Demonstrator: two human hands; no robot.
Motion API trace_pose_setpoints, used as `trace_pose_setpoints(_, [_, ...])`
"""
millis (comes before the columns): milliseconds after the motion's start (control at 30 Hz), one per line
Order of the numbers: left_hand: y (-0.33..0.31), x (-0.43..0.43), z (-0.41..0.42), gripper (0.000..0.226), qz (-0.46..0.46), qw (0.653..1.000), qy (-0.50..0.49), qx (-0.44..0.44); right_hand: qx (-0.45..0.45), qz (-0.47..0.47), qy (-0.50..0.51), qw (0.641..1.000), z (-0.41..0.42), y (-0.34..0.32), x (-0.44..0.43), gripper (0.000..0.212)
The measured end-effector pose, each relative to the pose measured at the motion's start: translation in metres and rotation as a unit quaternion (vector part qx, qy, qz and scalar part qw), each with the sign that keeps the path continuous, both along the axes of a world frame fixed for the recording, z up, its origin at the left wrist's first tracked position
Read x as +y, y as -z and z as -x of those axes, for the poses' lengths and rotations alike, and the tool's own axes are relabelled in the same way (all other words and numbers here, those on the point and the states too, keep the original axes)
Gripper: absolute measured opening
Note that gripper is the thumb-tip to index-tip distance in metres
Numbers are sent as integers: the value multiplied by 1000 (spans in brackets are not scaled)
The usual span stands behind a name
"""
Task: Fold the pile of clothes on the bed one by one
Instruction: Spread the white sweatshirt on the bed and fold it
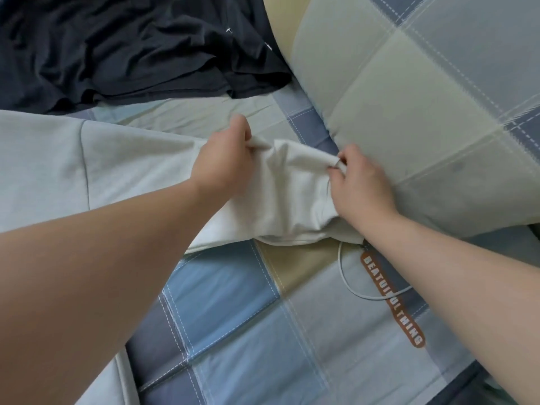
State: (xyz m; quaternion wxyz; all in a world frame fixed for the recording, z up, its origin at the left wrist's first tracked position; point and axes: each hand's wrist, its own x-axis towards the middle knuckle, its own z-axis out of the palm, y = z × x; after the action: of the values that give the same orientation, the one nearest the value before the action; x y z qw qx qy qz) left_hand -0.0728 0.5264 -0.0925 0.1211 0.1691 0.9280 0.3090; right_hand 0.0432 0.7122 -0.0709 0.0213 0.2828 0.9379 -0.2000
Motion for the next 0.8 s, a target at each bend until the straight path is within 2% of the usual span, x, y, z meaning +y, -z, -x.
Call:
trace_pose_setpoints(67, [-4, 5, -1, 17, -45, 998, -18, 35, 11, -56, 23, 998, -5, -13, 7, 11])
trace_pose_setpoints(133, [-4, 14, 0, 22, -47, 998, -19, 45, 1, -79, 19, 997, -10, -22, 13, 13])
trace_pose_setpoints(300, [22, 32, -14, 48, 56, 994, 75, -56, -57, -75, -4, 996, -12, -30, 19, 29])
trace_pose_setpoints(400, [35, 27, -34, 49, 94, 986, 134, -17, -61, -42, 6, 997, -12, -38, 24, 29])
trace_pose_setpoints(533, [46, 23, -43, 63, 139, 968, 207, -24, -72, -40, 4, 997, -16, -52, 24, 33])
trace_pose_setpoints(600, [50, 27, -46, 70, 139, 960, 241, -27, -50, -80, -25, 995, -22, -57, 16, 41])
trace_pose_setpoints(700, [59, 34, -56, 85, 160, 946, 279, -45, 24, -213, -115, 970, -35, -55, -3, 46])
trace_pose_setpoints(800, [70, 32, -57, 96, 147, 948, 278, -49, 108, -155, -202, 961, -36, -39, -22, 41])
